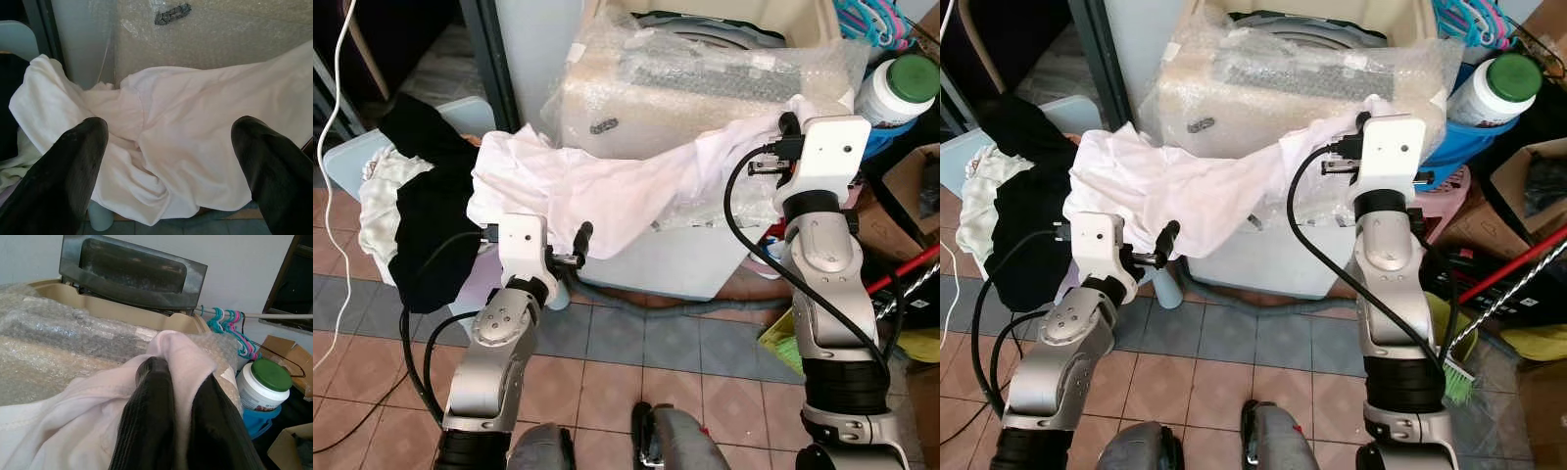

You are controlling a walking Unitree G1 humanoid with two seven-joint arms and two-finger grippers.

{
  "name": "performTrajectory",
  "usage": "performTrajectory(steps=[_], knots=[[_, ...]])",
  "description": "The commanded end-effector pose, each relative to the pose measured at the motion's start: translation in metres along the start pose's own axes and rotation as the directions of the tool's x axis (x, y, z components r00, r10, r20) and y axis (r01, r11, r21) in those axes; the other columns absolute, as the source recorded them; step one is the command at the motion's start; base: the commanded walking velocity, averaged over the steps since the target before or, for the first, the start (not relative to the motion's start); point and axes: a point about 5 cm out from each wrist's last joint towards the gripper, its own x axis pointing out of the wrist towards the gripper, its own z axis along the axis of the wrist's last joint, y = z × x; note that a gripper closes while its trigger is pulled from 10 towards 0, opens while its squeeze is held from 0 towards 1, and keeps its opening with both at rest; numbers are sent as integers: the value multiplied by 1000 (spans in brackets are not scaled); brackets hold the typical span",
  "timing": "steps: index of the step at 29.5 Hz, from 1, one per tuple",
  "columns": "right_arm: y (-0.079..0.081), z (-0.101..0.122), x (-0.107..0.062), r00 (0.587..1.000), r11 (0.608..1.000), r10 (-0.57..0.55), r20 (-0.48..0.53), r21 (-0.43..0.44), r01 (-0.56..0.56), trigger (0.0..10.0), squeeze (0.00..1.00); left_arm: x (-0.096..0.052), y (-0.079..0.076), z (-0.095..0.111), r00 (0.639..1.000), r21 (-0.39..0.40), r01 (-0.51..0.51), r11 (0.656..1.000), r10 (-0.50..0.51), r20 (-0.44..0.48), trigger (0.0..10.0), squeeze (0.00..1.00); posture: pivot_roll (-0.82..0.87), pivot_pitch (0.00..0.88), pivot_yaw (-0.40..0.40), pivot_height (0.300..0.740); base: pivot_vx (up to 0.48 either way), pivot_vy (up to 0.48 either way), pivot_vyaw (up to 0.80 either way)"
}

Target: Clothes washing

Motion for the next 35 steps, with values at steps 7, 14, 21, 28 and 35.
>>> performTrajectory(steps=[7,14,21,28,35], knots=[[4,4,0,997,997,71,36,-31,-70,10000,0,-1,-5,-5,1000,-31,-9,999,9,-12,10000,0,-4,117,-22,728,209,0,0],[17,27,13,953,959,244,180,-188,-210,10000,0,6,-5,-1,1000,-8,13,1000,-13,5,10000,0,-1,106,-4,728,254,0,0],[15,54,31,914,937,307,267,-253,-241,10000,0,4,-4,-2,1000,-1,10,1000,-10,3,10000,0,13,101,-1,728,414,0,0],[7,77,51,887,935,304,347,-286,-209,10000,0,-4,-1,-13,999,22,-1,1000,2,-35,10000,0,23,94,5,728,431,0,0],[-9,95,70,884,948,258,390,-279,-153,10000,0,-2,-2,-13,999,26,5,1000,-4,-38,10000,0,24,89,8,728,457,0,0]])
